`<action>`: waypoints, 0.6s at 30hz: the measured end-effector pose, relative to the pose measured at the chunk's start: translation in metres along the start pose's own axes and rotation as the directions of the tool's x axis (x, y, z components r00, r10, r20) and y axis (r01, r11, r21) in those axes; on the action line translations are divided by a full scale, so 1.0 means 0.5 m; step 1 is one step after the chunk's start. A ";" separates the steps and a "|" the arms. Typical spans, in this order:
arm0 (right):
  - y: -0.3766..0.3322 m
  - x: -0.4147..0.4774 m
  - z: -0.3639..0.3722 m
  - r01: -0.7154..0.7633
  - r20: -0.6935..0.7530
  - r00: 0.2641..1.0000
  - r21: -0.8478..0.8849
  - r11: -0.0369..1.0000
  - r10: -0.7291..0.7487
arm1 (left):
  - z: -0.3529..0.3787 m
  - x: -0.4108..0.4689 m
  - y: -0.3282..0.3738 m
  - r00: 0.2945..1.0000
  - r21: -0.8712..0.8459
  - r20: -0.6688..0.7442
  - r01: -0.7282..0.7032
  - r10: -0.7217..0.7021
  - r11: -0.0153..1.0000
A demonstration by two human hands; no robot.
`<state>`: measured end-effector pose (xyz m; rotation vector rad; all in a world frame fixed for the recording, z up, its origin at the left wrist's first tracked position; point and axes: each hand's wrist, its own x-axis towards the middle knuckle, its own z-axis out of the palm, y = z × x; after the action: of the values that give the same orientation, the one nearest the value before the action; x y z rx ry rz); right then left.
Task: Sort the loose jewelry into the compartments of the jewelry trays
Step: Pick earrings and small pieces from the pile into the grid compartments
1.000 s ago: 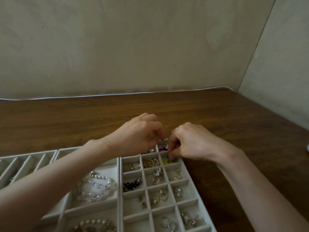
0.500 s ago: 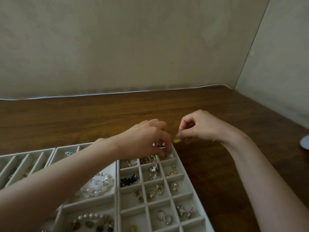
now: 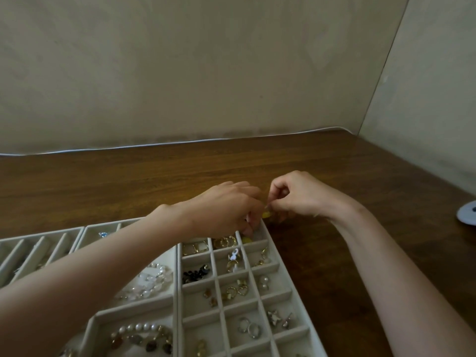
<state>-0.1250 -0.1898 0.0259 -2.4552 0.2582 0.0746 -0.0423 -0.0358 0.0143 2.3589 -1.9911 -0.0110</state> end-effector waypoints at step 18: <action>0.006 0.010 0.014 -0.023 -0.009 1.000 0.052 0.998 0.023 | 0.000 -0.028 -0.004 0.989 -0.338 -0.143 -0.015 -0.036 0.941</action>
<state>-0.1206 -0.1883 0.0180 -2.4022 0.2888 0.0658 -0.0428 -0.0218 0.0139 2.0888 -1.7463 -0.1618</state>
